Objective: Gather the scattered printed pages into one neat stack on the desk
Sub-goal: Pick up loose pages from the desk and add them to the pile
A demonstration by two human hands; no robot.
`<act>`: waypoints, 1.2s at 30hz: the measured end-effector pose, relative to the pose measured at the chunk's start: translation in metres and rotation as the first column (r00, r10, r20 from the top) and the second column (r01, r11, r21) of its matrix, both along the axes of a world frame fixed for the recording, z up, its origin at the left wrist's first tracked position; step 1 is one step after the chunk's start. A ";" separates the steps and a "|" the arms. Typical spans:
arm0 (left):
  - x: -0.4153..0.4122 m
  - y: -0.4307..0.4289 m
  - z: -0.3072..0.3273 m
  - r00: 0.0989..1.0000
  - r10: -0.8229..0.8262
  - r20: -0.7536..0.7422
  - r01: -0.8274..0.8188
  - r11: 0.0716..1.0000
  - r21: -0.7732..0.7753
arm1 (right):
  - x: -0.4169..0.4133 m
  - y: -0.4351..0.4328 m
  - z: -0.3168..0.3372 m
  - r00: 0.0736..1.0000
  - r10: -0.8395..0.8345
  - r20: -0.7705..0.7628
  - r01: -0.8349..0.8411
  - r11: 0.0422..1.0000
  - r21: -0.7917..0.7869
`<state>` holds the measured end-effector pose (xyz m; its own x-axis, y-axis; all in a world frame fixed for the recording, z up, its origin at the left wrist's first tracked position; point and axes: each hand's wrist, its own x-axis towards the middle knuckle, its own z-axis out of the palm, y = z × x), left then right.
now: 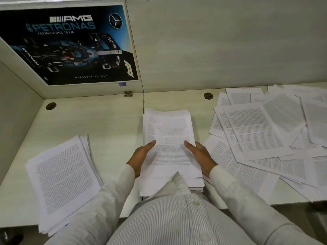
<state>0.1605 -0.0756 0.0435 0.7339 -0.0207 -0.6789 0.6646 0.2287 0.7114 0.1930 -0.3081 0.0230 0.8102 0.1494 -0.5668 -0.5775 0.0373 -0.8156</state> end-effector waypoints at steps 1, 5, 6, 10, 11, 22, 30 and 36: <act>-0.003 0.000 -0.001 1.000 -0.001 -0.002 0.001 1.000 0.011 | -0.003 -0.001 -0.002 1.000 0.011 -0.017 -0.011 1.000 -0.004; -0.010 0.011 -0.006 0.999 -0.020 0.043 0.018 0.998 0.053 | -0.007 -0.007 -0.004 0.999 0.036 0.010 -0.036 0.999 0.001; -0.009 0.014 -0.005 0.998 -0.032 0.058 0.028 0.998 0.063 | -0.005 -0.008 0.000 0.998 0.049 0.034 -0.049 0.999 0.003; 0.005 0.015 0.016 0.987 -0.046 0.155 0.027 0.992 0.121 | 0.010 0.000 0.019 0.983 0.101 0.152 -0.092 0.994 -0.061; 0.011 0.012 0.023 0.982 -0.017 0.190 -0.014 0.987 0.161 | 0.016 0.004 0.024 0.977 0.110 0.182 -0.095 0.992 -0.085; 0.056 -0.016 0.115 0.758 0.324 0.567 -0.410 0.912 0.027 | 0.046 0.017 0.034 0.919 -0.357 0.170 0.369 0.928 -0.044; 0.058 -0.035 0.128 0.765 0.342 0.545 -0.338 0.934 -0.111 | 0.053 0.035 0.056 0.962 -0.252 -0.110 0.273 0.840 0.469; 0.057 -0.032 0.119 0.769 0.410 0.491 -0.430 0.899 -0.078 | 0.047 0.040 0.051 0.959 -0.256 -0.120 0.283 0.852 0.441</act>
<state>0.2175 -0.1072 0.1622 0.8943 0.3853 -0.2275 0.0759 0.3705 0.9257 0.2405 -0.2682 0.0744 0.8252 0.1789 -0.5358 -0.5349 0.5523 -0.6394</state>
